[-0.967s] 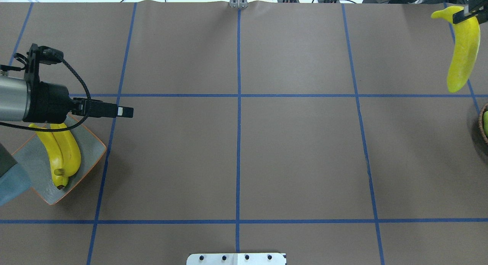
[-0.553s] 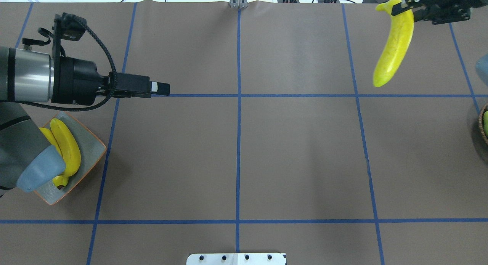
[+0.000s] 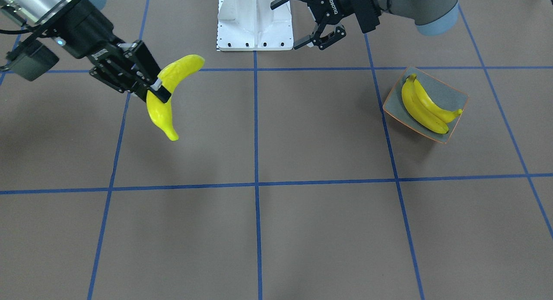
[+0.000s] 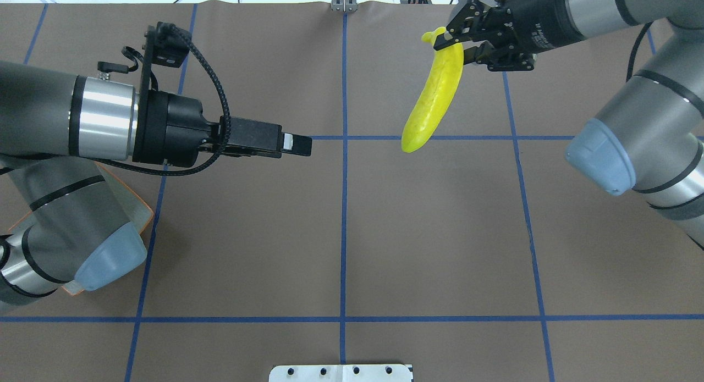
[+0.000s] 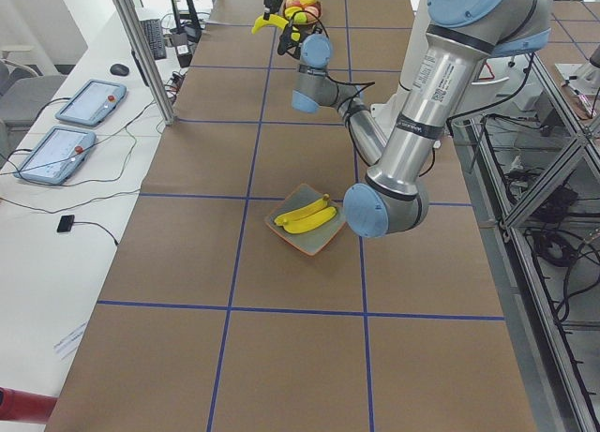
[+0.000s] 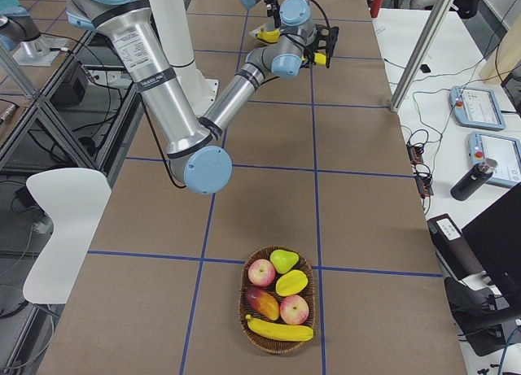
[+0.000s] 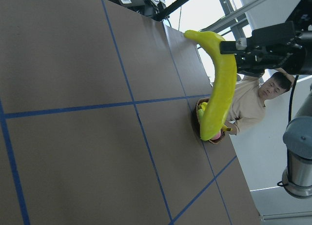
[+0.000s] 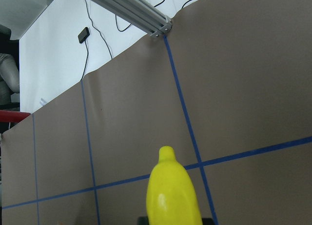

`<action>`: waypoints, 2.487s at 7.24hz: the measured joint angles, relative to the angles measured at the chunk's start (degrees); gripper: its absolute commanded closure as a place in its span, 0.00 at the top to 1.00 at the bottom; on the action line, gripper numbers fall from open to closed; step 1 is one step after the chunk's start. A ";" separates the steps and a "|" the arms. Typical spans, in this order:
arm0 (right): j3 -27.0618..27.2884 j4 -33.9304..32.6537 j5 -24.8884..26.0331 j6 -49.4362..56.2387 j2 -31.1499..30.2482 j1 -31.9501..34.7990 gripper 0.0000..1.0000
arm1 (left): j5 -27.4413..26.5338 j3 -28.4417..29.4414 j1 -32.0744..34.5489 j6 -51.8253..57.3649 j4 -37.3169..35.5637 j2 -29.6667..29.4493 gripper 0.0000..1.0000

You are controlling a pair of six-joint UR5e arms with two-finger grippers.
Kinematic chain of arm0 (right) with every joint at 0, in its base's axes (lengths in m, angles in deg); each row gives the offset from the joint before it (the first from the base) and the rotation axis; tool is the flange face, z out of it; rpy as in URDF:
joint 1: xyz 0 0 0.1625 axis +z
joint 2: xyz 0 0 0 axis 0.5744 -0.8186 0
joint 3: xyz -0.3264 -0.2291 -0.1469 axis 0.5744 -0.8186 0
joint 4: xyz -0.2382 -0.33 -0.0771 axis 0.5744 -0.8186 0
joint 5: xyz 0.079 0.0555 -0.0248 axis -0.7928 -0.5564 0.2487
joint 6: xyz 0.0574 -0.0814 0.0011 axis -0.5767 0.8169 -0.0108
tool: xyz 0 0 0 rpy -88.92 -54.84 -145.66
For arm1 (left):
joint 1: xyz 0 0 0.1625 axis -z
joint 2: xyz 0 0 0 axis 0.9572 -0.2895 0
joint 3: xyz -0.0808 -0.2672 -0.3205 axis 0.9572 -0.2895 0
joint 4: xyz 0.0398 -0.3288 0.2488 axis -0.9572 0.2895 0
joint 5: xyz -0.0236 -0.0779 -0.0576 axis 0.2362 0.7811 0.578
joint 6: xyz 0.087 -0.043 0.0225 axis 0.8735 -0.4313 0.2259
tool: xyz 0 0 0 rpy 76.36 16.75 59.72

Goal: Transfer all bananas from basket to plate

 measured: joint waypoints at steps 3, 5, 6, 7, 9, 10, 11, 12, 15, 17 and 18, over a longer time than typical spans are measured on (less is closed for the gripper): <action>2.42 -0.10 2.37 -2.51 2.32 -6.12 0.00 | -0.20 0.12 -0.89 -0.02 -0.01 -0.66 1.00; 3.57 -0.36 6.75 -4.30 3.97 -10.47 0.00 | -2.66 0.12 -2.76 0.00 -0.06 -1.08 1.00; 3.53 -0.56 9.28 -4.68 4.96 -12.51 0.00 | -4.42 0.11 -4.33 0.04 -0.14 -1.30 1.00; 3.42 -0.68 10.83 -4.82 5.58 -13.69 0.00 | -5.69 0.12 -5.48 0.07 -0.23 -1.39 1.00; 3.38 -0.80 11.74 -4.90 5.97 -14.40 0.00 | -6.81 0.42 -6.48 0.14 -0.33 -1.43 0.63; 3.47 -0.81 11.82 -4.92 5.99 -14.49 0.00 | -6.97 0.54 -6.59 0.15 -0.34 -1.44 0.10; 3.57 -0.80 11.89 -4.90 6.01 -14.51 0.00 | -7.02 0.66 -6.61 0.15 -0.37 -1.44 0.00; 3.63 -0.76 12.06 -4.89 6.01 -14.54 0.08 | -7.04 0.72 -6.64 0.15 -0.39 -1.44 0.00; 3.69 -0.63 14.82 -4.61 6.70 -14.55 1.00 | -7.05 0.52 -6.66 0.23 -0.35 -1.42 0.00; 4.08 -0.58 16.89 -3.55 6.85 -14.30 1.00 | -7.03 0.32 -6.53 0.26 -0.35 -1.07 0.00; 4.39 -0.64 16.92 -3.12 6.29 -13.54 1.00 | -6.97 0.22 -6.40 0.30 -0.36 -0.15 0.00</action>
